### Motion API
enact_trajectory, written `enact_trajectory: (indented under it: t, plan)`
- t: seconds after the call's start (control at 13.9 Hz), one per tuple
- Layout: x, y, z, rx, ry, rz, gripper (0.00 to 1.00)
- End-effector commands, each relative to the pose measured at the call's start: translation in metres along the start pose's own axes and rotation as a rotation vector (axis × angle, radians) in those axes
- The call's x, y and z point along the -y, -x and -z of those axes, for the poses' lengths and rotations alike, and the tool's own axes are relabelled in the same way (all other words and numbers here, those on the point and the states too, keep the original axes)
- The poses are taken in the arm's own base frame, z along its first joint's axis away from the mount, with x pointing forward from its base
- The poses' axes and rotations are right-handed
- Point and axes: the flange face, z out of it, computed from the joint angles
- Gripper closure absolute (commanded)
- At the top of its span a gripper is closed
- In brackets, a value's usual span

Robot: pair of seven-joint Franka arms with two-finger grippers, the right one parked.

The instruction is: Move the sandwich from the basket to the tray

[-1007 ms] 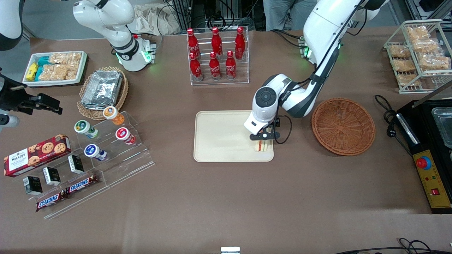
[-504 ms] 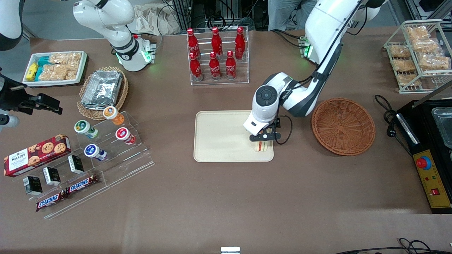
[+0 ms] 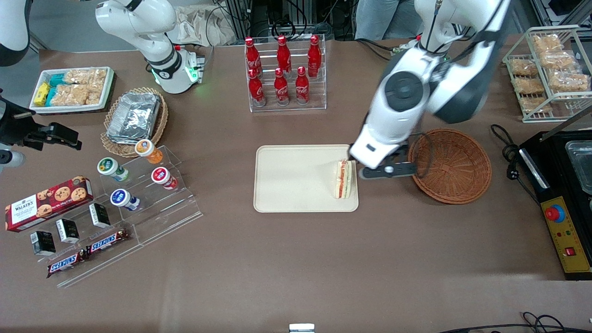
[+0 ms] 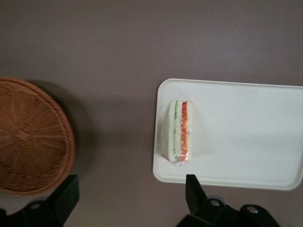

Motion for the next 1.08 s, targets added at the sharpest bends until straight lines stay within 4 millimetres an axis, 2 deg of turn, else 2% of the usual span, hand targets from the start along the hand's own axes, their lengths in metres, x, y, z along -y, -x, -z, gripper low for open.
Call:
enact_trajectory:
  t: [0.0, 0.14, 0.36, 0.5, 0.65, 0.72, 1.01]
  plan:
    - [0.079, -0.02, 0.039, 0.026, 0.057, -0.114, 0.0]
    - [0.127, -0.027, 0.063, 0.044, 0.053, -0.15, 0.0]
    - [0.176, -0.03, 0.093, 0.059, 0.053, -0.093, 0.0]
    - [0.184, -0.008, 0.124, 0.041, 0.026, -0.056, 0.0]
    - [0.203, 0.002, 0.142, 0.012, 0.023, -0.017, 0.0]
    - [0.204, 0.006, 0.147, 0.004, 0.022, -0.015, 0.0]
    - [0.196, 0.008, 0.146, 0.011, 0.02, -0.062, 0.0]
